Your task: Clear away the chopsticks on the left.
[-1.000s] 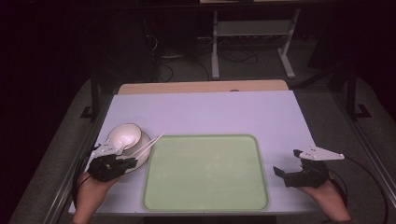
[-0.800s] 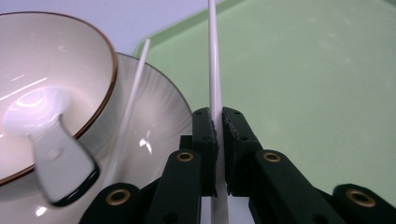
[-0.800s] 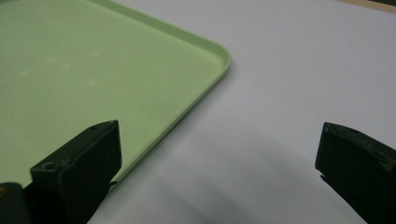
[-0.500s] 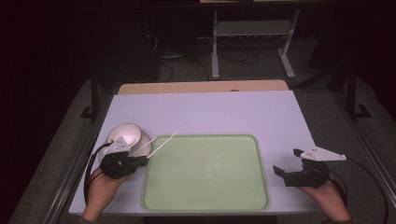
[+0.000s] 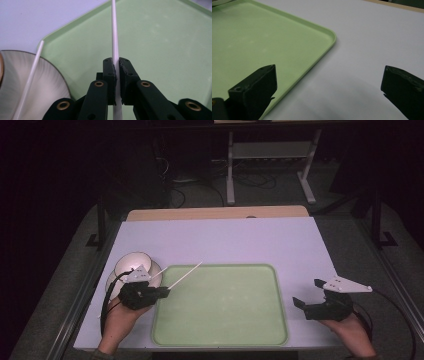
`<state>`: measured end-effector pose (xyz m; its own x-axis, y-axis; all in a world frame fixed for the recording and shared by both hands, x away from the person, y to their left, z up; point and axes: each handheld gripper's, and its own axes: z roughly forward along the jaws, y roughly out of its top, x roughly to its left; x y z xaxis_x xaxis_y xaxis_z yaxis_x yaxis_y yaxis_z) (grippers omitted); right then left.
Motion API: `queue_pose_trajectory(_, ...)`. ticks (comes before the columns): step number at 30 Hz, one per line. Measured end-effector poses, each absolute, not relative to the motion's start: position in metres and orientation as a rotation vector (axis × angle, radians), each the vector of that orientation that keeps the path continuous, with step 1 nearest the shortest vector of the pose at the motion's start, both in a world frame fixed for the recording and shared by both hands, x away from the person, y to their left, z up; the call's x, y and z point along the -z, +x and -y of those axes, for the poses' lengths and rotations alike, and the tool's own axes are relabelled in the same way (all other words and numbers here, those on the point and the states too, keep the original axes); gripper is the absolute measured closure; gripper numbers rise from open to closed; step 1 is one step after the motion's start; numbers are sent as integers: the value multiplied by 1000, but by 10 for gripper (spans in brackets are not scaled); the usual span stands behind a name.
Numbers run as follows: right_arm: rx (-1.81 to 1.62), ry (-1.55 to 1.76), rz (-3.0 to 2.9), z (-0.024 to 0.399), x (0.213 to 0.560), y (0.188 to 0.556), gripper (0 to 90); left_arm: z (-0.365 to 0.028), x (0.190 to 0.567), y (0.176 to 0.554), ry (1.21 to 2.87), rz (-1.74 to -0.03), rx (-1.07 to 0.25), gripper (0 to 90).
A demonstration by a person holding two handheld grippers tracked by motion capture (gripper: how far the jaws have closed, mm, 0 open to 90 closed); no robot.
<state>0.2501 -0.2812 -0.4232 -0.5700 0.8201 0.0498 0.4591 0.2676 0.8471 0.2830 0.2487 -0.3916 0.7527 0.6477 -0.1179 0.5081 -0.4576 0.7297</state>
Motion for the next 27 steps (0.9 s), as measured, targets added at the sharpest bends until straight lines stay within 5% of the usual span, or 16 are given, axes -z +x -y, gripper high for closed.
queue_pose_trajectory(27,-1248,1155,-2128,281,421,249,0,-182,415,308,2214,-783,-99,842)
